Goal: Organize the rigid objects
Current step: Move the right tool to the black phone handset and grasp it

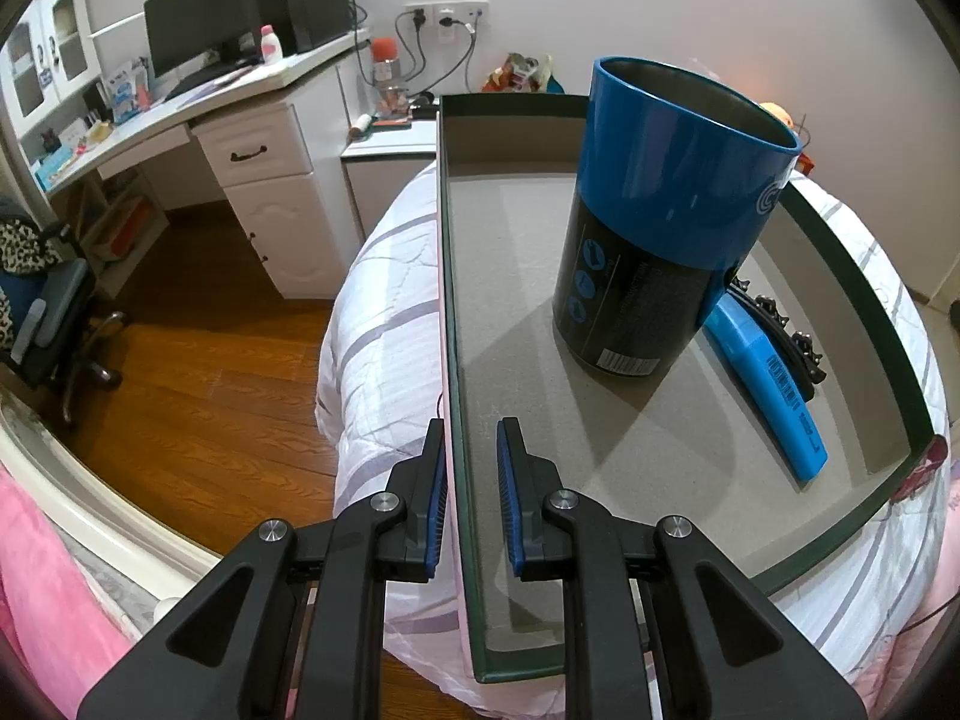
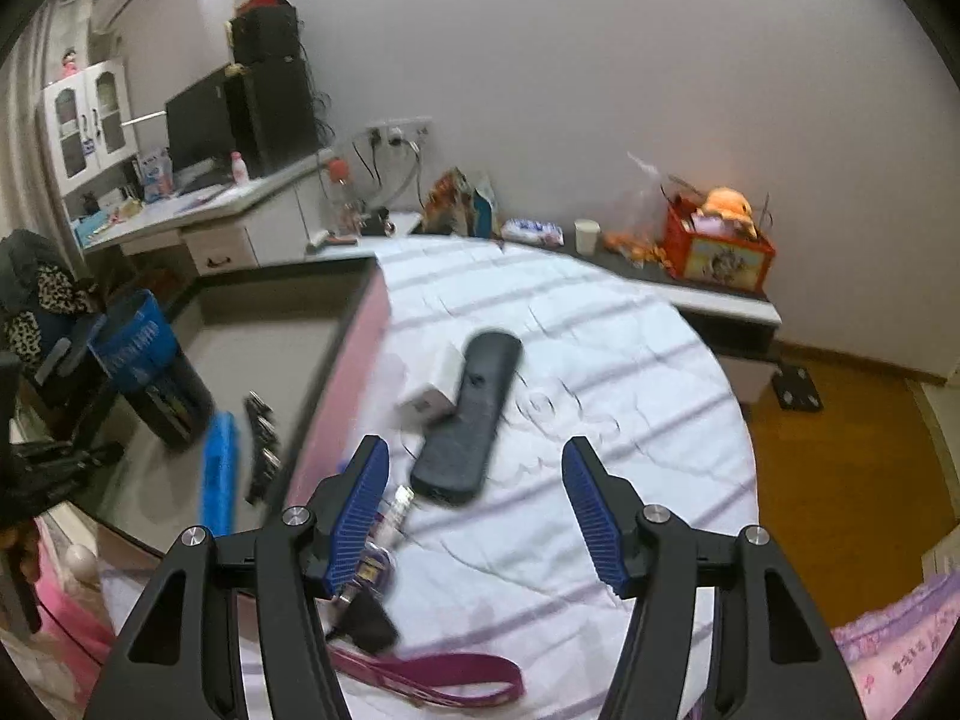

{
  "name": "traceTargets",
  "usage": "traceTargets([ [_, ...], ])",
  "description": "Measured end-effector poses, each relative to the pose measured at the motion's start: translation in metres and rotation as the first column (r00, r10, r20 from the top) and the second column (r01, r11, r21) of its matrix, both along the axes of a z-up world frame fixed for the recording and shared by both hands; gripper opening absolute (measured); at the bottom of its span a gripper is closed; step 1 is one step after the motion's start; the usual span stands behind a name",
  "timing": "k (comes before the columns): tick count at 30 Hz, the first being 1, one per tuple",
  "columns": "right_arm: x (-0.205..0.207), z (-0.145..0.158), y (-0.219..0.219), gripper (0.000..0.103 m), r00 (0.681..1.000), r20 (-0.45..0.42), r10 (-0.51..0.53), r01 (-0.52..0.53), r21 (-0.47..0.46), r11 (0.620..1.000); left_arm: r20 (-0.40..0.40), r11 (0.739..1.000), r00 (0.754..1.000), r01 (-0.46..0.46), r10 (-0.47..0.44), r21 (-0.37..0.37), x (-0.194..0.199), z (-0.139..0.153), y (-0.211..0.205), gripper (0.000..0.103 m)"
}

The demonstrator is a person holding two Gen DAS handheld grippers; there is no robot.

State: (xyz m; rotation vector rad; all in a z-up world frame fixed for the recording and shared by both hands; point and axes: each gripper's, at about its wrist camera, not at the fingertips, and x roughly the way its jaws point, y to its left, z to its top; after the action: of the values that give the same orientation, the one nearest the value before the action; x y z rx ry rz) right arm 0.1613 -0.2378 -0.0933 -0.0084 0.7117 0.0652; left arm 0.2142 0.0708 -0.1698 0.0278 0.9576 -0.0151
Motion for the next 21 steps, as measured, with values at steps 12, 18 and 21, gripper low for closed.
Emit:
traceTargets([
  [12,0.042,-0.053,0.008,0.062,0.988,-0.148,0.039,-0.037,0.018,0.999,-0.002,1.000,1.000,-0.002,0.002,0.010,-0.001,0.000,-0.002,0.014],
  [18,0.057,-0.064,0.007,0.062,0.982,-0.177,0.066,-0.055,0.065,0.996,0.001,1.000,1.000,-0.002,0.002,0.024,-0.002,0.001,-0.002,0.014],
  [21,0.062,-0.068,0.006,0.061,0.977,-0.199,0.079,-0.068,0.059,0.996,0.001,1.000,1.000,-0.003,0.003,0.026,-0.003,0.001,-0.002,0.014],
])
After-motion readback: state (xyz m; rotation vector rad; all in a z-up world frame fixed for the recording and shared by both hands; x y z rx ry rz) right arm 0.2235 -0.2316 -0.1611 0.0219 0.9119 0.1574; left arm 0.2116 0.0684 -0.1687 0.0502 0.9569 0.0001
